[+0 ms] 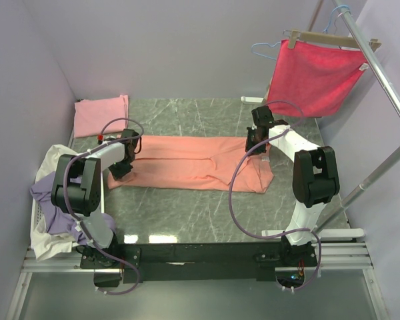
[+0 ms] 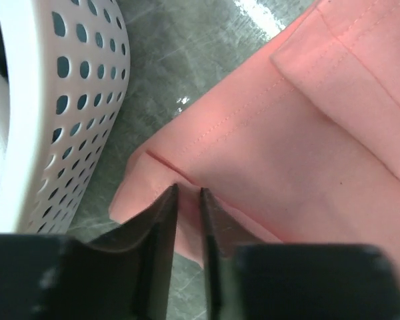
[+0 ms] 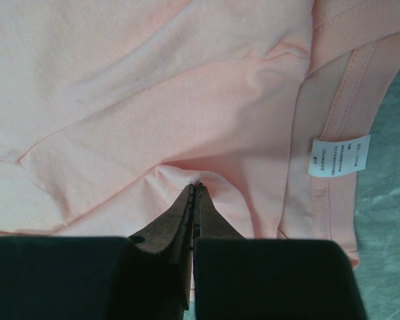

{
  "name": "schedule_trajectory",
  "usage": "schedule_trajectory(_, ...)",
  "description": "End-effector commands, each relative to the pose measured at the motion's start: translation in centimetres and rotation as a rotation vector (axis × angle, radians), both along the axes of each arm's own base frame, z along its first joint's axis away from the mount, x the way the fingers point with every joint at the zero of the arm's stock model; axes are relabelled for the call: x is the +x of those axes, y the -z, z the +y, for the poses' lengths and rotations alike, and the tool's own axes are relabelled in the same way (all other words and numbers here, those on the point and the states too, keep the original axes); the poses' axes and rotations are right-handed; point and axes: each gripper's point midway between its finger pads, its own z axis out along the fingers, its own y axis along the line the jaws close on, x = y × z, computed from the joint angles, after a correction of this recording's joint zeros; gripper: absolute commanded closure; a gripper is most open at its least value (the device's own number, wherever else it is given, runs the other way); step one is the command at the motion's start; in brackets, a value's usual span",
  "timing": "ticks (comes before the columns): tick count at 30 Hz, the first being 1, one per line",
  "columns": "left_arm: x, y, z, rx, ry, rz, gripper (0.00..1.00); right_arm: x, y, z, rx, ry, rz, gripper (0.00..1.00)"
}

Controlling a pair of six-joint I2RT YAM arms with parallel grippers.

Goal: Fold and stack the t-shirts
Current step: Fold the other side of the tshirt into a rectangle

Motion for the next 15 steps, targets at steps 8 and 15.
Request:
schedule_trajectory(8,0.4,-0.2,-0.1,-0.016,-0.016,-0.047,0.99,0.1,0.0,-0.3,-0.003,-0.005,-0.008,1.00)
schedule_trajectory(15,0.3,-2.1,-0.8,-0.064,-0.003,-0.102,0.60,0.1,0.0,-0.1,0.002,-0.008,-0.009,1.00)
